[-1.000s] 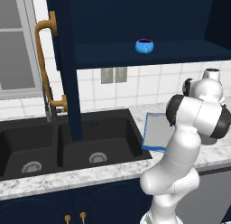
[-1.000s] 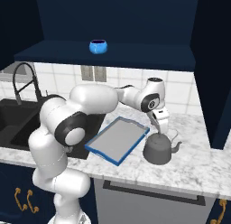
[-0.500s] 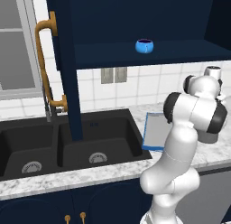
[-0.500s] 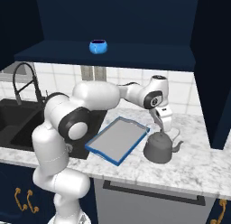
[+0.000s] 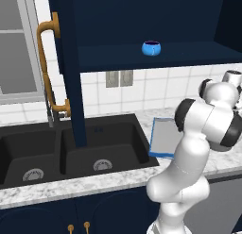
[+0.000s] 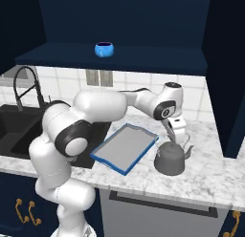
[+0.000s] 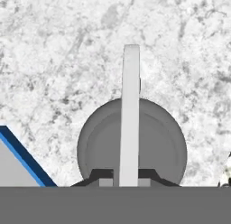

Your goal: Pick the kettle from the counter and place it on the tray. Then pick the mug from the cabinet and place it on the tray. Then close the cabinet doors.

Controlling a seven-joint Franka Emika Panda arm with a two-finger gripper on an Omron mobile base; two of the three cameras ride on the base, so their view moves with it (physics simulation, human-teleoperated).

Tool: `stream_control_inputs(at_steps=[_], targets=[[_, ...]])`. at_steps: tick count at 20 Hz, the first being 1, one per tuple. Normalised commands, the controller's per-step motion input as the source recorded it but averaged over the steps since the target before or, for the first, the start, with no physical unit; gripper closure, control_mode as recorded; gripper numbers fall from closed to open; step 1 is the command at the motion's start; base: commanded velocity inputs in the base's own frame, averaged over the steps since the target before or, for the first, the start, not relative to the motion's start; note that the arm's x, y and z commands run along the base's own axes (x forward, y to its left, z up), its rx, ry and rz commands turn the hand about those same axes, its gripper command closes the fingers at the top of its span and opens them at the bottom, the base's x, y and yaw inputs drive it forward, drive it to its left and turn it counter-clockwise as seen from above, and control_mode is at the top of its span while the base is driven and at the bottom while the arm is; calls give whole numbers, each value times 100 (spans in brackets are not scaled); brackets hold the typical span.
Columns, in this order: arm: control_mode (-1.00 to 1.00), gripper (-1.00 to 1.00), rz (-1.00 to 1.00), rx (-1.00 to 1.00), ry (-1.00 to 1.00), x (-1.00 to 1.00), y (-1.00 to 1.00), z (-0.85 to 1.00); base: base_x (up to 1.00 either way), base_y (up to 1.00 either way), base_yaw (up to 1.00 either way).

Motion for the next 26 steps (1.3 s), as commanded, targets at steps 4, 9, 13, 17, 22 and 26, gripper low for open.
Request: stream_control_inputs(at_steps=[4, 9, 13, 17, 22, 26], targets=[[-100, 100, 0, -8, -29, -65, 28, 28, 0, 0, 0], [-100, 100, 0, -14, -25, -52, 51, 39, 0, 0, 0], [-100, 100, 0, -14, -27, -50, 64, 42, 0, 0, 0], [-100, 100, 0, -16, -29, -37, 66, 44, 0, 0, 0], [-100, 100, 0, -14, -25, -9, 82, 32, 0, 0, 0], [-100, 100, 0, -4, -10, 1, 76, 34, 0, 0, 0]])
